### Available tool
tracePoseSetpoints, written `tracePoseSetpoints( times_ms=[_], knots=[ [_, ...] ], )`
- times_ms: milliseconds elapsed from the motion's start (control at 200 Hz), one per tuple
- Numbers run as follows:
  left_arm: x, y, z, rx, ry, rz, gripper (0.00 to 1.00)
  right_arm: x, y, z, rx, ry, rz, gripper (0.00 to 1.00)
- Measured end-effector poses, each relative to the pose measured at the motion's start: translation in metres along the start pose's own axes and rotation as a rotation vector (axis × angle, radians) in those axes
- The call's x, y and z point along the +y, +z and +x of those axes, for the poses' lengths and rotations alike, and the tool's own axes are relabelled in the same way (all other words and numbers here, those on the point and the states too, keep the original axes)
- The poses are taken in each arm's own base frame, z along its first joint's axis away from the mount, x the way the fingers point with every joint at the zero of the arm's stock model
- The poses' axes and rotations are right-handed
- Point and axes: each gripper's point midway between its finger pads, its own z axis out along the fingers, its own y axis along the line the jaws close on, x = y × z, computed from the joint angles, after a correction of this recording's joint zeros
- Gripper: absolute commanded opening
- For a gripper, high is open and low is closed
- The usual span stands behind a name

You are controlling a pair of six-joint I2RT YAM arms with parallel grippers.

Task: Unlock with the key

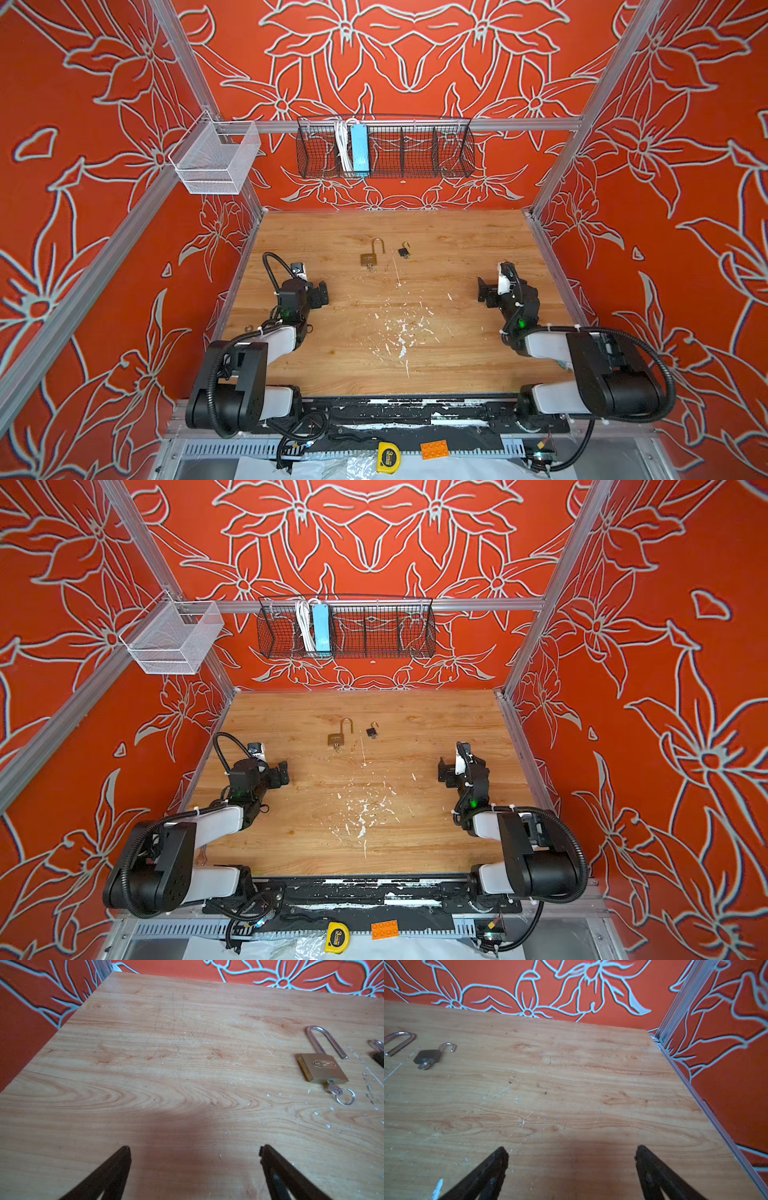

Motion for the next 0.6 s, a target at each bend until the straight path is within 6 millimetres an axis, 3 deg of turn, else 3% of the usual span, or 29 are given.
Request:
tracePoseSetpoints(
  times_ms=[601],
  knots=[
    [0.0001,0.0000,0.0001,0.000,0.000,0.000,0.97,0.0019,-0.0001,0.0016,0.006,-0.006,-0.005,0.98]
  ],
)
